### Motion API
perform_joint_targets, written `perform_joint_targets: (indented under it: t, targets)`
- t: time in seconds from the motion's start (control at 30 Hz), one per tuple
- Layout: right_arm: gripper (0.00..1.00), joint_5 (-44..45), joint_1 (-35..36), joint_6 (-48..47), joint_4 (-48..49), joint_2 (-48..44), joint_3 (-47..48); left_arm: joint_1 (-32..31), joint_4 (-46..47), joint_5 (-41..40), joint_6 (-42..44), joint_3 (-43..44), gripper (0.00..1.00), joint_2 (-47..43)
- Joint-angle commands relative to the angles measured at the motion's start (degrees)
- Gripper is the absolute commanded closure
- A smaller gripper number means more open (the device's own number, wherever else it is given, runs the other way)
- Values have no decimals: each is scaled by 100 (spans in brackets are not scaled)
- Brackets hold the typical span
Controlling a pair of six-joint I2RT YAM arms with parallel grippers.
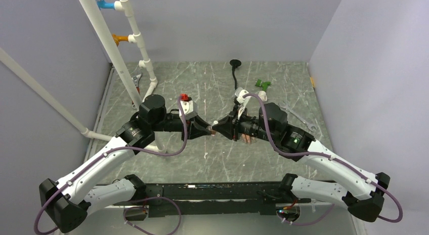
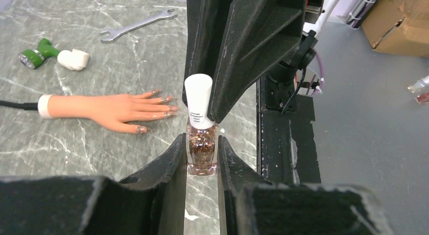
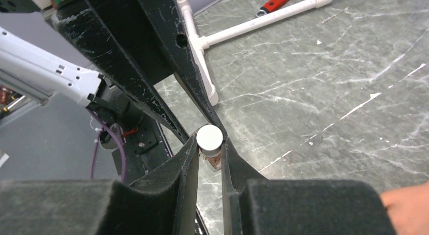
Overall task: Paint the nails
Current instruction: Screw the nail polish bottle.
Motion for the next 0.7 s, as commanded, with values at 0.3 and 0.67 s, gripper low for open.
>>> perform_joint_targets:
  t: [0.3,0.67]
  targets:
    - [80,157,45,526,-388,577,433,-40,401,-451,-21,143,100,-122]
    - [48,141,43,474,-443,501,583,-39,355,-485,-1,158,100,-55]
